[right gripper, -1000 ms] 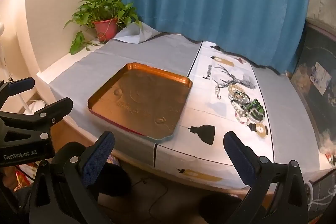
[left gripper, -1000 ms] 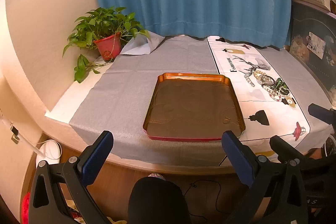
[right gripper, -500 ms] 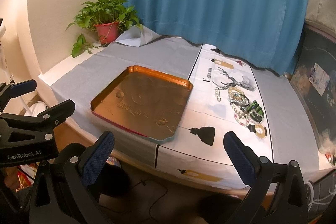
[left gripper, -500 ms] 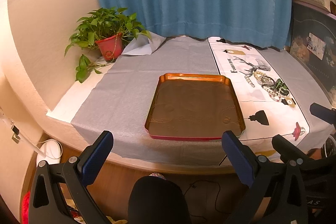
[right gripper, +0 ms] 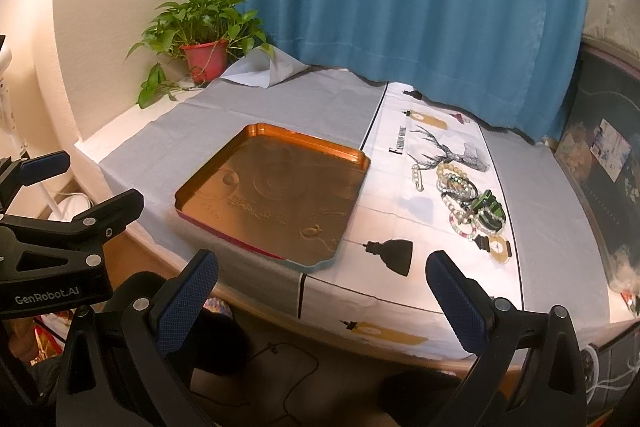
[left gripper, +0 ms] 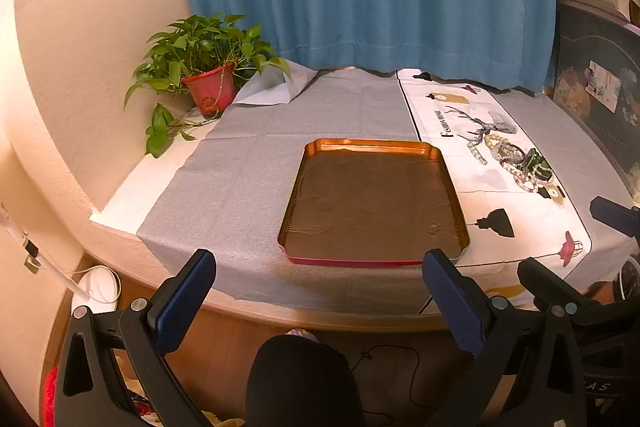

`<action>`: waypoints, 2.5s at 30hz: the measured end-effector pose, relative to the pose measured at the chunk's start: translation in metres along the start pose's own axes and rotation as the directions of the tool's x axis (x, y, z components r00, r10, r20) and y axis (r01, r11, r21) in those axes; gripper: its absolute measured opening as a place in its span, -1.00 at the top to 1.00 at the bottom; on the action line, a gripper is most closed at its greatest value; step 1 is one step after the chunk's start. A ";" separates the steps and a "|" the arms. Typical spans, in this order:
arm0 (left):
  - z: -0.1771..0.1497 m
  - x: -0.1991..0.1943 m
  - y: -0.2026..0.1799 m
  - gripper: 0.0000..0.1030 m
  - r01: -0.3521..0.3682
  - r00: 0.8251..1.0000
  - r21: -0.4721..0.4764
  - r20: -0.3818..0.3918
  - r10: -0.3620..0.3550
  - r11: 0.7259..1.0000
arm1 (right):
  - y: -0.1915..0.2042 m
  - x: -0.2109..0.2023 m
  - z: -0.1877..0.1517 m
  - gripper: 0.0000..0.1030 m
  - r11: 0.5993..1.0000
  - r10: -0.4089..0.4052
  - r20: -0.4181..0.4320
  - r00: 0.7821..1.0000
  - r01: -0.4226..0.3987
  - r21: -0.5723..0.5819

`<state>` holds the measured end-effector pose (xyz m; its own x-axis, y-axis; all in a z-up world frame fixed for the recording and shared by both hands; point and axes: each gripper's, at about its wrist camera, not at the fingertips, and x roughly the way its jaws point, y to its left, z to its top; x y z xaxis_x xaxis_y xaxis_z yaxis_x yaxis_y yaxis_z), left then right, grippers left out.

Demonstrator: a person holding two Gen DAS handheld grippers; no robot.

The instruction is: Organize jewelry

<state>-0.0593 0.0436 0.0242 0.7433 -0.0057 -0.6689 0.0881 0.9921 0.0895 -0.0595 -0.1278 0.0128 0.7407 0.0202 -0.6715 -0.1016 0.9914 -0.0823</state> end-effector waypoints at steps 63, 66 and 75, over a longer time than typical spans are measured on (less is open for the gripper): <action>0.085 0.221 -0.322 -0.99 0.394 0.894 0.291 -0.339 -0.291 0.872 | -0.365 0.201 -0.074 -0.78 0.855 -0.230 -0.237 0.944 0.312 0.414; 0.083 0.230 -0.326 -0.99 0.392 0.890 0.280 -0.358 -0.284 0.876 | -0.357 0.198 -0.067 -0.78 0.891 -0.150 -0.160 0.976 0.203 0.406; 0.082 0.266 -0.317 -0.99 0.417 0.834 0.197 -0.471 -0.288 0.887 | -0.332 0.239 -0.040 -0.78 0.954 -0.118 -0.188 0.975 0.164 0.250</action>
<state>0.1648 -0.2832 -0.1215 0.2825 -0.2311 -0.9310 0.5190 0.8531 -0.0543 0.1248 -0.4577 -0.1497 0.6095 -0.1217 -0.7834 0.1902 0.9817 -0.0045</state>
